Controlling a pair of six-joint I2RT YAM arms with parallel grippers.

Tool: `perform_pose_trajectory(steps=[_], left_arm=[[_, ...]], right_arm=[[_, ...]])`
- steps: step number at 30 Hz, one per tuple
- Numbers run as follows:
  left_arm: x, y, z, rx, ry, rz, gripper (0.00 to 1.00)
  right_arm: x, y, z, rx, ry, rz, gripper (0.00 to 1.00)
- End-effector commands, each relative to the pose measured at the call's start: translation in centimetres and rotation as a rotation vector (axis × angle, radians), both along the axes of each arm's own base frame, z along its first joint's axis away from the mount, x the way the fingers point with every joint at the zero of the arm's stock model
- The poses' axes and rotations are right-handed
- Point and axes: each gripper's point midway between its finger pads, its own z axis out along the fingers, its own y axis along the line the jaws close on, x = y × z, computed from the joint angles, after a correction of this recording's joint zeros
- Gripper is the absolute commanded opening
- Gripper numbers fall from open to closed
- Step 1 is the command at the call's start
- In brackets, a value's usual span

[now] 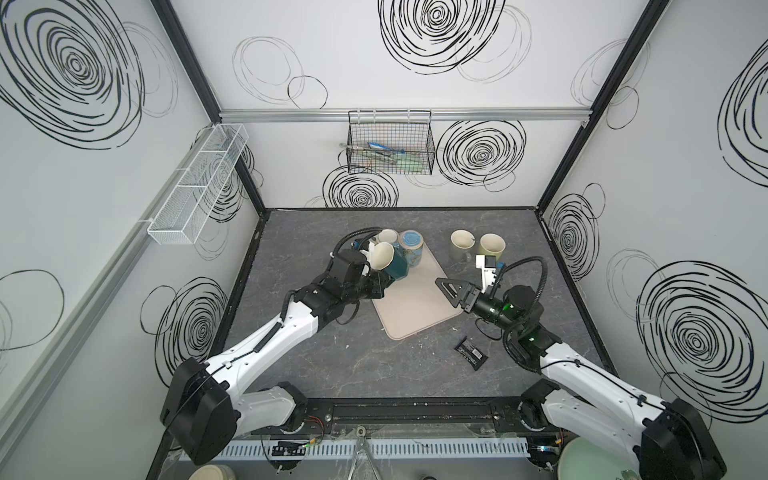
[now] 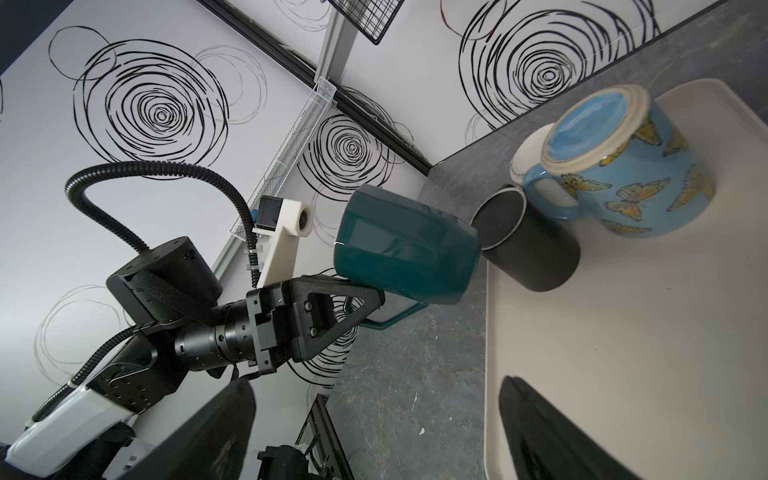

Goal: Turn the mug right side up
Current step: 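Lower the dark green mug upright with the left gripper while the right arm withdraws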

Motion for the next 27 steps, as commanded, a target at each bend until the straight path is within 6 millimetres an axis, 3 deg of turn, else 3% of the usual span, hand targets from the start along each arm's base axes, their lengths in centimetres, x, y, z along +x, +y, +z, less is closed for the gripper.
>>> perform_pose_trajectory(steps=[1, 6, 16, 22, 27], left_arm=[[2.7, 1.9, 4.7, -0.003, -0.153, 0.064, 0.00], [3.9, 6.6, 4.4, 0.046, -0.136, 0.174, 0.00], [6.6, 19.1, 4.1, 0.260, -0.110, 0.487, 0.00], [8.1, 23.8, 2.9, 0.312, -0.085, 0.633, 0.00], [9.8, 26.3, 1.1, 0.334, -0.058, 0.699, 0.00]], right_arm=[[-0.2, -1.2, -1.3, -0.064, -0.007, -0.047, 0.97], [-1.0, -2.4, -1.6, -0.078, -0.045, -0.083, 0.97], [-2.0, -5.0, -2.3, -0.160, -0.081, -0.162, 1.00], [-2.1, -6.0, -3.3, -0.161, -0.071, -0.198, 1.00], [-2.2, -5.8, -4.1, -0.179, -0.049, -0.176, 1.00]])
